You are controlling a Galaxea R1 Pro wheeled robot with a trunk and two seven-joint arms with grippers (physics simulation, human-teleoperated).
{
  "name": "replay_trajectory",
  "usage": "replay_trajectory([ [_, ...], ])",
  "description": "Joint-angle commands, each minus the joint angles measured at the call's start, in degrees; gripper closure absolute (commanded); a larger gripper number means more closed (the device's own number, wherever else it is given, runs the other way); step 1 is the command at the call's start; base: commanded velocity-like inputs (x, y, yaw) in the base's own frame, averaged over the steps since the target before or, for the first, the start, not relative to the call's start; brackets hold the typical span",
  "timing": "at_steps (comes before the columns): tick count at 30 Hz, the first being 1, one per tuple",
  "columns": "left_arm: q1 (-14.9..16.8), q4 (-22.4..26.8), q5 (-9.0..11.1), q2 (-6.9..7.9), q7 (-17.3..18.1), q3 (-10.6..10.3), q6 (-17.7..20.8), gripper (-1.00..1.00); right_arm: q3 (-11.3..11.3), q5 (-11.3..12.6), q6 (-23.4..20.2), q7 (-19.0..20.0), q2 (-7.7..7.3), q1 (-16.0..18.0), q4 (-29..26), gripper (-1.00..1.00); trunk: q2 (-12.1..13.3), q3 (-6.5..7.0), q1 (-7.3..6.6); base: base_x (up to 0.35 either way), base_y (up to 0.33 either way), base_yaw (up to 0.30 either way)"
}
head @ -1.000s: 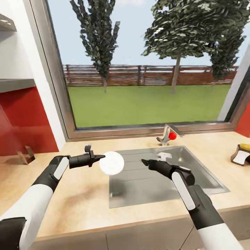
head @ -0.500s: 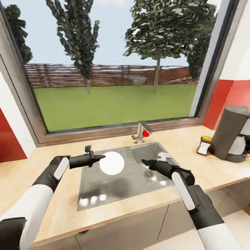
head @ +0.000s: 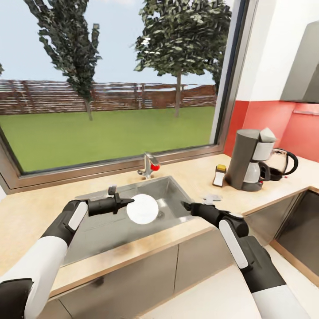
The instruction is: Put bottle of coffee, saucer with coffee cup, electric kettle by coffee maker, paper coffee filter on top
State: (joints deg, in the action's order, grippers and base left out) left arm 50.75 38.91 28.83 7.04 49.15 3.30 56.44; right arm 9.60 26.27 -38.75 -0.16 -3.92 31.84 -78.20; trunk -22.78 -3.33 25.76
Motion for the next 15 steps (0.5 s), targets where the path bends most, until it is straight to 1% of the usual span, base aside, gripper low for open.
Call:
replay_trajectory([
  [1,0.0,0.0,-0.3,-0.01,0.2,0.1,0.2,1.0,0.1,0.1,-0.2,0.0,-0.04,0.1,0.0,-1.0,-0.1,-0.14,0.02,-0.137,-0.263,-0.266],
  [7,0.0,0.0,-0.3,-0.01,0.2,0.1,0.2,1.0,0.1,0.0,-0.2,0.0,-0.04,0.1,0.0,-1.0,-0.1,-0.14,0.02,-0.117,-0.263,-0.266],
  [13,0.0,0.0,-0.3,0.06,0.2,0.1,0.2,1.0,0.1,0.0,-0.2,0.0,-0.04,0.1,0.0,-1.0,-0.1,-0.14,0.02,-0.025,-0.264,-0.266],
  [15,0.0,-0.1,-0.3,0.07,0.2,0.1,0.2,1.0,0.1,0.0,-0.2,0.0,-0.04,0.1,0.0,-1.0,-0.1,-0.14,0.02,-0.002,-0.183,-0.266],
])
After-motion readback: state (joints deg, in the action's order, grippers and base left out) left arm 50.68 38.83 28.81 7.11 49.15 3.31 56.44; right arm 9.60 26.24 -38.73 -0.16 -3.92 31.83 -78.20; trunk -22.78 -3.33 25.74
